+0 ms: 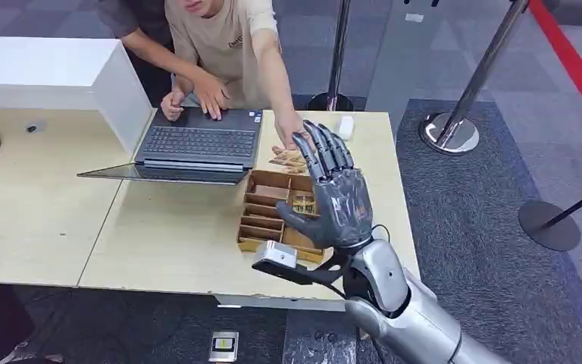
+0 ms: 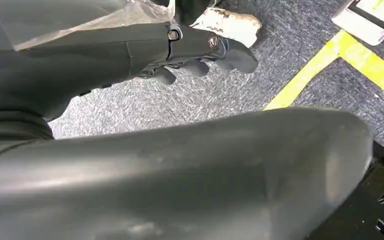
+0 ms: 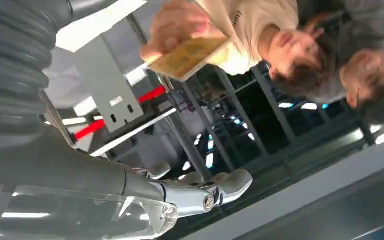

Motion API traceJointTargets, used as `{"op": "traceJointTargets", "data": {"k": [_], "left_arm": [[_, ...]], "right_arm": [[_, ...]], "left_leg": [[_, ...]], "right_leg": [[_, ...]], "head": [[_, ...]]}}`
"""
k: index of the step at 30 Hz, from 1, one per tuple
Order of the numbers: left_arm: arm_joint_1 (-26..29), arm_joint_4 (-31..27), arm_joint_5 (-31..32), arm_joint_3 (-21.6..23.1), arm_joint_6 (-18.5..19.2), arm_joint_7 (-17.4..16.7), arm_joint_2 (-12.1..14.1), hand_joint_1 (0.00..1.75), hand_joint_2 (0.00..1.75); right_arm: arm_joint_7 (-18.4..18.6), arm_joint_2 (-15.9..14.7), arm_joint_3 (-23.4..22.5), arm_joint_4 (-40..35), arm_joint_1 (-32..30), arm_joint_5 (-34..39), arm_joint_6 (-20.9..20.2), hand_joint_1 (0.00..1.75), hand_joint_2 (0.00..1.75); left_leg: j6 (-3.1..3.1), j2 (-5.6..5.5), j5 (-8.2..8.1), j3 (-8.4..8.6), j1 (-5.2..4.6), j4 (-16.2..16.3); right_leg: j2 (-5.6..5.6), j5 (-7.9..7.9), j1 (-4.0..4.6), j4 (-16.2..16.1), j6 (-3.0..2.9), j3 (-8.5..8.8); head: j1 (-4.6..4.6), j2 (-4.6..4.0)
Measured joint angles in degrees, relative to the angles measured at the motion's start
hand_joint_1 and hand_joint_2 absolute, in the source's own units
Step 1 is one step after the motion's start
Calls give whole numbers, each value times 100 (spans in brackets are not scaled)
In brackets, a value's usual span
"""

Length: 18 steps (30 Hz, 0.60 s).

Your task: Pass the card to the sensor for recognition and then transmit it.

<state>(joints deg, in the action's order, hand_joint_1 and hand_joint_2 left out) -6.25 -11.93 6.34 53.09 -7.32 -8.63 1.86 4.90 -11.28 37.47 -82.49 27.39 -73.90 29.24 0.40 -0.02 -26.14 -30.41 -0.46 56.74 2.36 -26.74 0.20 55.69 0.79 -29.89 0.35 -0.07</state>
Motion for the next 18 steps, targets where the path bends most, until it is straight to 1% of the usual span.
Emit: {"op": "traceJointTargets", "data": {"k": [4,12,13,14,18], "left_arm": [[-1,0,0,4,-22,24,7,0,0],[-2,0,-11,72,-74,41,17,0,0],[-2,0,-13,81,-83,41,17,0,0],[-2,0,-15,85,-90,44,17,0,0],[-2,0,-15,92,-105,59,20,0,0]], "right_arm": [[-15,-76,159,146,108,-30,-114,0,175],[-13,-162,389,339,212,9,-120,0,175],[-13,-168,413,356,221,22,-118,72,175],[-13,-177,430,371,228,33,-116,175,175],[-13,-190,498,437,272,79,-113,175,175]], "left_leg": [[0,0,0,0,0,0],[0,0,0,0,0,0],[0,0,0,0,0,0],[0,0,0,0,0,0],[0,0,0,0,0,0]], "right_leg": [[0,0,0,0,0,0],[0,0,0,0,0,0],[0,0,0,0,0,0],[0,0,0,0,0,0],[0,0,0,0,0,0]], "head": [[2,0],[2,0],[0,0],[2,0],[2,0]]}}
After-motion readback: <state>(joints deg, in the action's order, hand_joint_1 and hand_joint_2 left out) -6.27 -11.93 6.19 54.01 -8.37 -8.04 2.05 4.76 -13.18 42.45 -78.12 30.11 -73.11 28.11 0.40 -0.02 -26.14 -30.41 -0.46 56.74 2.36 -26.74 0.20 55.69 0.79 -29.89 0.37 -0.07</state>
